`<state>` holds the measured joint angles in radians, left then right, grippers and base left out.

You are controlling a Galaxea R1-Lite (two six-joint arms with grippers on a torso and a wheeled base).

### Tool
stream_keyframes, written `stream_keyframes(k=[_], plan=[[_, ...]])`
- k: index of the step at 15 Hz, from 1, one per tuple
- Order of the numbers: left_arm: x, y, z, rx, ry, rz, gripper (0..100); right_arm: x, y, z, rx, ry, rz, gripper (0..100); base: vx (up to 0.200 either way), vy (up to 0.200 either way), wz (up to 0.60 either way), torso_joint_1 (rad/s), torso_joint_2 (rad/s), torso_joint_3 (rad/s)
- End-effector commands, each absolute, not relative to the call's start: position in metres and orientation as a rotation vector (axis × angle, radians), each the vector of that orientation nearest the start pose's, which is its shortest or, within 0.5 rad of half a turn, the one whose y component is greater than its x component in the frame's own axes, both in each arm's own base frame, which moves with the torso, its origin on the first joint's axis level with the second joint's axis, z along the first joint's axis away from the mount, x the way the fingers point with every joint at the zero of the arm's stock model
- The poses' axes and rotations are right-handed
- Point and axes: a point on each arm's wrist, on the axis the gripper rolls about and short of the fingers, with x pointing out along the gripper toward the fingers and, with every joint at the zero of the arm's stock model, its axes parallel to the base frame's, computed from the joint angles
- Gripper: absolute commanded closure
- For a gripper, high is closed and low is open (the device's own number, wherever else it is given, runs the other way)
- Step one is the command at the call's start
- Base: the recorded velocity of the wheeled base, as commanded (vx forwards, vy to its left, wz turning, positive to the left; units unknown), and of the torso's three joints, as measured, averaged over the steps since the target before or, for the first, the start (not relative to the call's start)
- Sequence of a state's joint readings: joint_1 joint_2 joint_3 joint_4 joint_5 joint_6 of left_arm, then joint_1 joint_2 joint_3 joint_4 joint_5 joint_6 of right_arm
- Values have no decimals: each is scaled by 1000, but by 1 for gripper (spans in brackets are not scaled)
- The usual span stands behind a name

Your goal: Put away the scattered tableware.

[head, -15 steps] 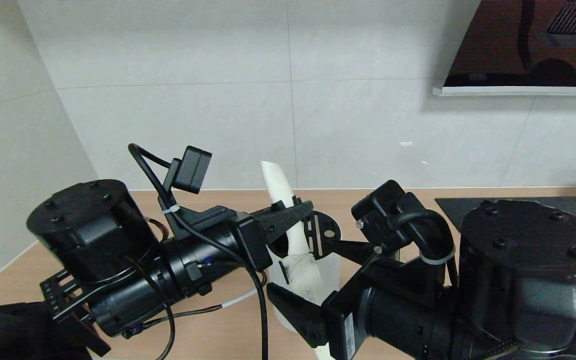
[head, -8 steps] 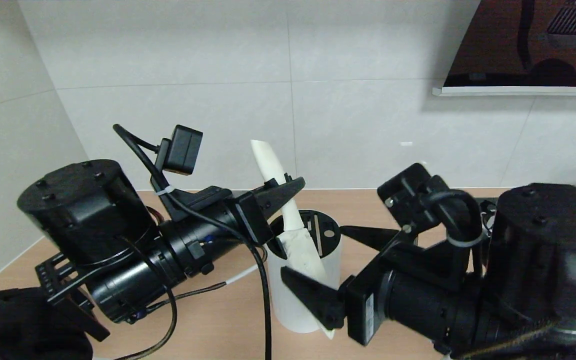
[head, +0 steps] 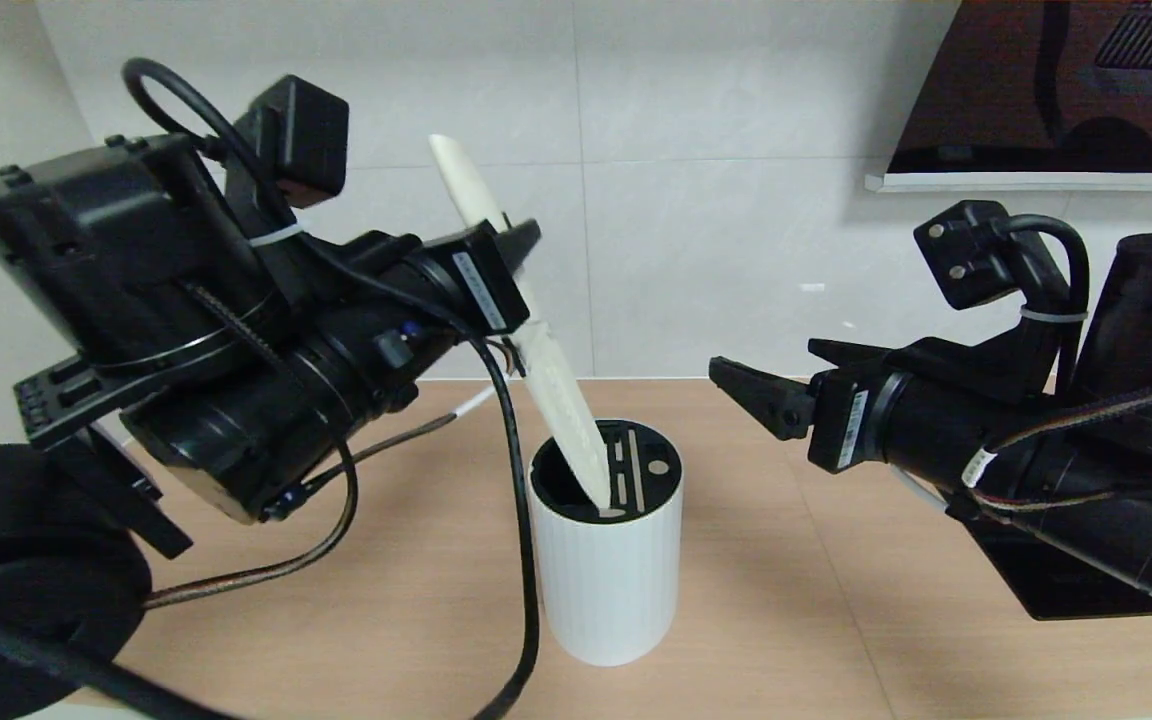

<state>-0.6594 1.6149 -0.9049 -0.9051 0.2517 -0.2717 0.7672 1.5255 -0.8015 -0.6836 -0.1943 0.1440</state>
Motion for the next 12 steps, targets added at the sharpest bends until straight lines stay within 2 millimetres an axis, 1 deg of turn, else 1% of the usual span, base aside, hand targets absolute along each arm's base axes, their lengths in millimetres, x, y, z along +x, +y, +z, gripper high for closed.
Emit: stream_keyframes(k=[1, 3, 4, 6, 8, 10, 12], plan=[[253, -186, 263, -333, -206, -313, 100, 198, 182, 236, 120, 80, 564, 0, 0, 0, 0, 0, 0, 0], [256, -189, 262, -283, -265, -244, 100, 199, 183, 235, 118, 84, 563, 0, 0, 0, 0, 0, 0, 0], [256, -192, 258, -234, -285, -181, 100, 199, 182, 235, 120, 84, 562, 0, 0, 0, 0, 0, 0, 0], [252, -195, 252, -170, -274, -101, 100, 199, 182, 235, 121, 81, 562, 0, 0, 0, 0, 0, 0, 0], [246, -200, 252, -167, -264, -96, 100, 199, 182, 235, 121, 81, 562, 0, 0, 0, 0, 0, 0, 0], [243, -202, 251, -159, -237, -56, 100, 199, 182, 234, 119, 85, 562, 0, 0, 0, 0, 0, 0, 0], [240, -207, 251, -163, -230, -52, 100, 200, 182, 234, 118, 88, 561, 0, 0, 0, 0, 0, 0, 0]])
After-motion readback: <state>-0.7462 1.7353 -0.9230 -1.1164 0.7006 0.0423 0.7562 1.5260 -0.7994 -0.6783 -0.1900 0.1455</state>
